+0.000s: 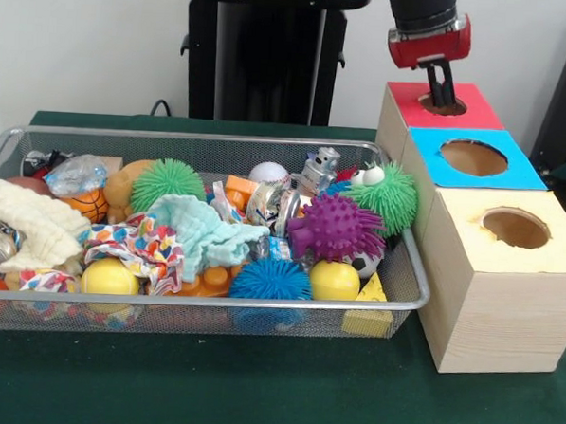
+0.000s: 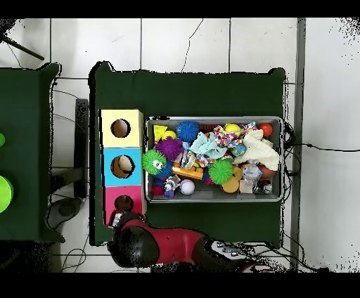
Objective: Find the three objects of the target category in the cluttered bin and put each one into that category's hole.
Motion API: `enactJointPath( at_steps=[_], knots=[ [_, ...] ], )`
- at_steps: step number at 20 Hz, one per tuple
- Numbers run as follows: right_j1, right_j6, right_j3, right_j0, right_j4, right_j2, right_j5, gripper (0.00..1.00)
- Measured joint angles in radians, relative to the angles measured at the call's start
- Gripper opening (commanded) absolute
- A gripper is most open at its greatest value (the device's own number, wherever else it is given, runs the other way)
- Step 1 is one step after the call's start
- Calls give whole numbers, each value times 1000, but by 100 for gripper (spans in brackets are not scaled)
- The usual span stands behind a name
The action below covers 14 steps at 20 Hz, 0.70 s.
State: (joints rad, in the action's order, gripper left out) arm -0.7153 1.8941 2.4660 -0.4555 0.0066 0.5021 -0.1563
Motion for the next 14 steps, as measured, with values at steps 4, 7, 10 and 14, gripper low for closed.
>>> enactJointPath(
  at_steps=[4,7,10,14],
  knots=[
    [-61,0,1,4,2,0,74,0],
    [-87,0,2,6,2,0,109,0],
    [-115,0,7,10,1,-1,156,0],
    [-133,0,10,33,-2,-27,212,0]
  ],
)
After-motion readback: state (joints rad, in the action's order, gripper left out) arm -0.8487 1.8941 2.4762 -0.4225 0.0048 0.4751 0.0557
